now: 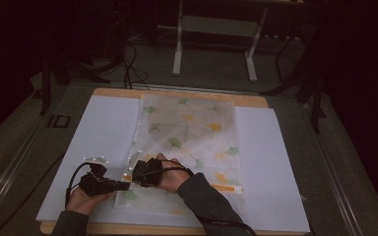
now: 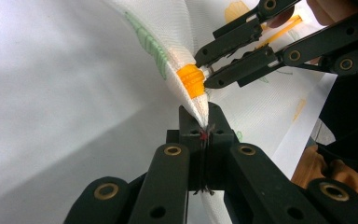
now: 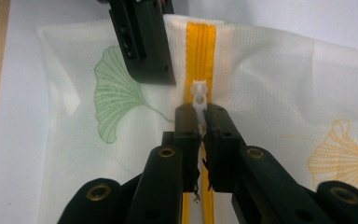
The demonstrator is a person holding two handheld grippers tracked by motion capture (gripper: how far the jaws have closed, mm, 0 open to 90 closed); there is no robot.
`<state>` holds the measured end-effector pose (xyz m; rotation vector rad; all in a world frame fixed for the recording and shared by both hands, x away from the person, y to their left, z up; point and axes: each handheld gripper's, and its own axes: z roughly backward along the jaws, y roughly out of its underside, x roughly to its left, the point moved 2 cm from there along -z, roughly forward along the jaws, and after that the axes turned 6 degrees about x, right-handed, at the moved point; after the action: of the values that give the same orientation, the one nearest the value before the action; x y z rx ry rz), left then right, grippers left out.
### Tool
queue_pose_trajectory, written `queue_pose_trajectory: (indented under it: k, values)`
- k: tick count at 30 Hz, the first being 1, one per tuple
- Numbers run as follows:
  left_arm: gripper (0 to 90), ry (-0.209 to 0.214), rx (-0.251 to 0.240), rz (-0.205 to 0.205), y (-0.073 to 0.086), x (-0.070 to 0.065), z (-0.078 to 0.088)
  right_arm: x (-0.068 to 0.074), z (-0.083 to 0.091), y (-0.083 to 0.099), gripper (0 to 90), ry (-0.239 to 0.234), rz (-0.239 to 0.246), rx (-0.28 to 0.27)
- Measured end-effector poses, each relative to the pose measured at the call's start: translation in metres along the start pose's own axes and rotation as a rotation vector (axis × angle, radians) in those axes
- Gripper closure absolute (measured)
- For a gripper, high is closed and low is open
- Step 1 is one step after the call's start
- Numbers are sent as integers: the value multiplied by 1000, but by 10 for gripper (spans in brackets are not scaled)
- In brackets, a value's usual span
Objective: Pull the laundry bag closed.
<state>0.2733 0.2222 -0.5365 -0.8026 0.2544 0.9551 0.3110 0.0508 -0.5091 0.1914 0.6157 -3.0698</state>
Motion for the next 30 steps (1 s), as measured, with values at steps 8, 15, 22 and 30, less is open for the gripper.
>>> queue_pose_trajectory:
  k: [8,15,22,30]
  values:
    - [891,0,-2,-2,0,0,0,0,1,2,846,0,0,1]
    - [891,4,-18,7,1,1,3,0,-1,5,846,12,3,19]
    - [891,4,-20,7,0,1,3,1,1,8,846,19,4,22]
    - [891,4,-23,9,1,2,4,0,2,17,846,25,-5,39]
